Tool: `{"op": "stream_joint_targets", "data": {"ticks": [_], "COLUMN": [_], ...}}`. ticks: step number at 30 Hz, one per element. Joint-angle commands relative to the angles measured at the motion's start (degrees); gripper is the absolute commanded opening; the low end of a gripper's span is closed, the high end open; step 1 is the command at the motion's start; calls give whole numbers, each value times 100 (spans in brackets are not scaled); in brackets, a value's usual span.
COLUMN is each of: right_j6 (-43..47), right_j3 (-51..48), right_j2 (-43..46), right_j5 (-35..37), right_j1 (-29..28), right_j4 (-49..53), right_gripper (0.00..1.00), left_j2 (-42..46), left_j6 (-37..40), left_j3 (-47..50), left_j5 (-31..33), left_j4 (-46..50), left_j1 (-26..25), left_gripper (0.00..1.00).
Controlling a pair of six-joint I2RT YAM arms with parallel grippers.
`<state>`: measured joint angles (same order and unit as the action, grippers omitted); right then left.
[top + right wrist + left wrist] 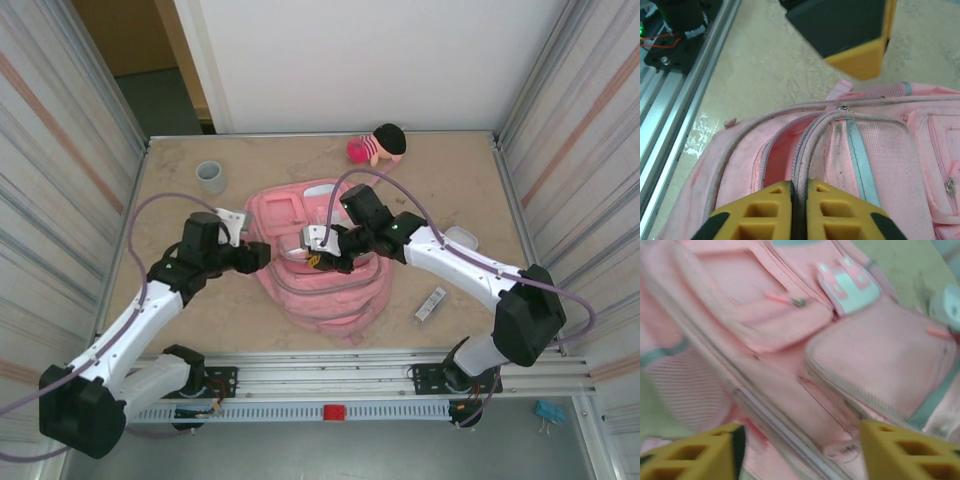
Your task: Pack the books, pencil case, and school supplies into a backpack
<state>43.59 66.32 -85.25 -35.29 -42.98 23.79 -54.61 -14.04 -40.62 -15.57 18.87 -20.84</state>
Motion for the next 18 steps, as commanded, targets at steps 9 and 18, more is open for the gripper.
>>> {"op": "stream_joint_targets", "data": {"ticks": [9, 18], "right_j6": [-2769, -5636], "right_j3": [526, 51], "right_j2": [612, 1565], "right_j5": [-223, 434], "right_j1": [298, 1638], "right_j4": [484, 1205], "right_gripper": [49, 52], "left_j2": [530, -353], "left_j6": [-410, 379], "left_j3": [-1076, -1876], "left_j5": [547, 1295], "left_j4": [284, 349], "left_j1": [-107, -1447], "left_gripper": [86, 87]}}
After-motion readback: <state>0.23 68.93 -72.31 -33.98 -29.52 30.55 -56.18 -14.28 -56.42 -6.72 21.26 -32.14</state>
